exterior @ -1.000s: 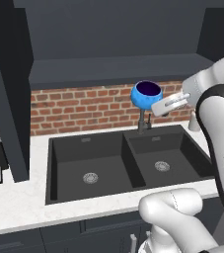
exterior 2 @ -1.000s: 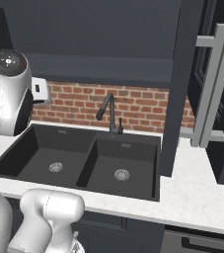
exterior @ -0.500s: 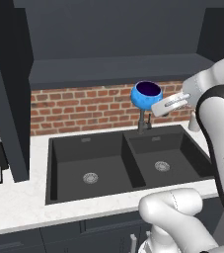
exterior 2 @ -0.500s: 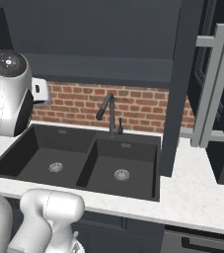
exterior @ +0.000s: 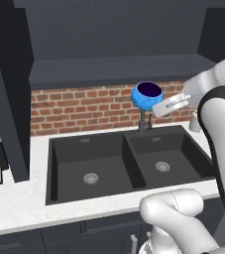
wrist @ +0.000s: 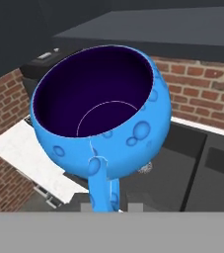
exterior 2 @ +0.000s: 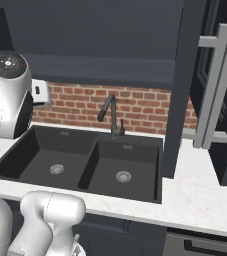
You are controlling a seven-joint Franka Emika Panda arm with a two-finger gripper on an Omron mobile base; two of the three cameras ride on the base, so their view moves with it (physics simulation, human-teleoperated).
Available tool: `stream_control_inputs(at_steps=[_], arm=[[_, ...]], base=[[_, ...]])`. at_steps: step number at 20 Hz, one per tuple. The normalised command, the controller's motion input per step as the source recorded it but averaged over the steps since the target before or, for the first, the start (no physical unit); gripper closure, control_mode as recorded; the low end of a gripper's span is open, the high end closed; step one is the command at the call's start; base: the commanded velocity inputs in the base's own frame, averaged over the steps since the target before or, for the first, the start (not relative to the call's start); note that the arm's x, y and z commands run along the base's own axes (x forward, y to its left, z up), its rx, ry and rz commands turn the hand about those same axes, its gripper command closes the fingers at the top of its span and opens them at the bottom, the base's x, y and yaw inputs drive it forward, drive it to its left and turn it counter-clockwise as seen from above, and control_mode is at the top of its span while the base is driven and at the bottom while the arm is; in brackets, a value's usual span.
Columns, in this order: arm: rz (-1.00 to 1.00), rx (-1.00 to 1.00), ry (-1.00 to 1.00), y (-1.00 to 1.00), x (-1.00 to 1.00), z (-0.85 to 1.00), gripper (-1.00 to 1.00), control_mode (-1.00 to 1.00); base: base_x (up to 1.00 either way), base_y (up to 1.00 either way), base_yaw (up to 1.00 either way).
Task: Gather all objects into one cabinet and sort the glasses and bowls to opposite sides.
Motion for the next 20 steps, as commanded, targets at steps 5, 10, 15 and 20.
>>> stream_control_inputs(at_steps=[5,10,15,20], arm=[[0.0,0.0,0.0,0.0,0.0,0.0,1.0,1.0],[0.0,0.0,0.0,0.0,0.0,0.0,1.0,1.0],[0.0,0.0,0.0,0.0,0.0,0.0,1.0,1.0],[0.0,0.0,0.0,0.0,0.0,0.0,1.0,1.0]], base=[[-0.69,0.0,0.0],[-1.0,-0.01,0.0],[-1.0,-0.11,0.0],[-0.44,-0.41,-0.05]])
